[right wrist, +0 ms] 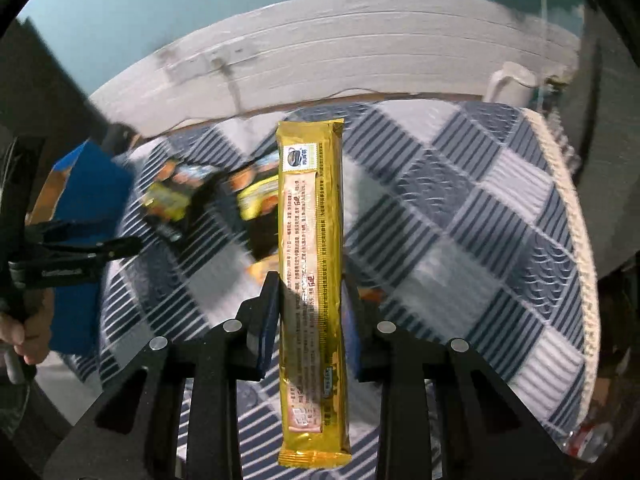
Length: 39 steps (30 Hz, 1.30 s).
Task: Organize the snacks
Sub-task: 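Grasp the black snack pack with left tool while right tool grasps another gold bar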
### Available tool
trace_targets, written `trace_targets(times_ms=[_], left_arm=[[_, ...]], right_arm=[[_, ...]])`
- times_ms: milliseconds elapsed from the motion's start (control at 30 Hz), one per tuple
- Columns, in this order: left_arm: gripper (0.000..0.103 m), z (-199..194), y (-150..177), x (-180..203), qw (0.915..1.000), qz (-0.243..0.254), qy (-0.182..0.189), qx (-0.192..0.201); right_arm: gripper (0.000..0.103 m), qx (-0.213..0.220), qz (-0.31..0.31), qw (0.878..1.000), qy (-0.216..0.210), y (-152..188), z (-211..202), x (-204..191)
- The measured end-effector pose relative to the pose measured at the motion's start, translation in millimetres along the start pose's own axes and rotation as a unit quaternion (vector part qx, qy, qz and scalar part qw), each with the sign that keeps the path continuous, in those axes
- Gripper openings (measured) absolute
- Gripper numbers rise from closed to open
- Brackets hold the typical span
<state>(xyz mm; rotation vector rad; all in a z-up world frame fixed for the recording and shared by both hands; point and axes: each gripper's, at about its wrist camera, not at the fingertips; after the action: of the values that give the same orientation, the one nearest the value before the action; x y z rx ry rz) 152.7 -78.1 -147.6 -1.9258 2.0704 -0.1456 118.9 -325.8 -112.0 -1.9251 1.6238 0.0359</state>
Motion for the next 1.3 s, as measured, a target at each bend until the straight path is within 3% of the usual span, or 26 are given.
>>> trace_targets(times_ms=[300, 600, 833, 900, 967, 1067, 1133, 1300], left_arm=[[0.08, 30, -26, 9, 0.9996, -0.01, 0.005, -0.027], [0.08, 56, -38, 16, 0.9986, -0.011, -0.012, -0.05], [0.083, 57, -41, 23, 0.999, 0.012, -0.034, -0.027], [0.065, 54, -40, 23, 0.999, 0.01, -0.04, -0.016], [0.059, 53, -41, 23, 0.9991, 0.014, -0.037, -0.013], [0.058, 50, -36, 17, 0.9996, 0.007, -0.025, -0.012], [0.058, 48, -31, 16, 0.9997, 0.007, -0.02, -0.013], [0.058, 29, -18, 11, 0.9999, 0.006, -0.012, -0.004]], right_arm=[[0.027, -0.004, 0.045, 0.998, 0.035, -8, 15, 53], [0.027, -0.017, 0.068, 0.997, 0.041, -10, 36, 71], [0.03, -0.026, 0.072, 0.996, 0.042, -7, 48, 75], [0.031, -0.027, 0.07, 0.996, 0.045, -8, 49, 74], [0.038, -0.03, 0.07, 0.996, 0.052, -9, 51, 72], [0.052, -0.031, 0.074, 0.995, 0.057, -11, 55, 72], [0.055, -0.035, 0.074, 0.995, 0.063, -12, 59, 70], [0.056, -0.046, 0.07, 0.994, 0.073, -11, 69, 69]])
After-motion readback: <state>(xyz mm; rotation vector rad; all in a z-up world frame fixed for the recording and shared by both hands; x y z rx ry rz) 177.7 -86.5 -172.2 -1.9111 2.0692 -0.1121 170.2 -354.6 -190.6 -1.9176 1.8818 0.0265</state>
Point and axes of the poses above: each gripper's, at about its wrist camera, not at the fingertips, and z roughly the way its jaws point, x to its right, y to its underside, and after that the axes turned 13 degrees about -y, right-handed
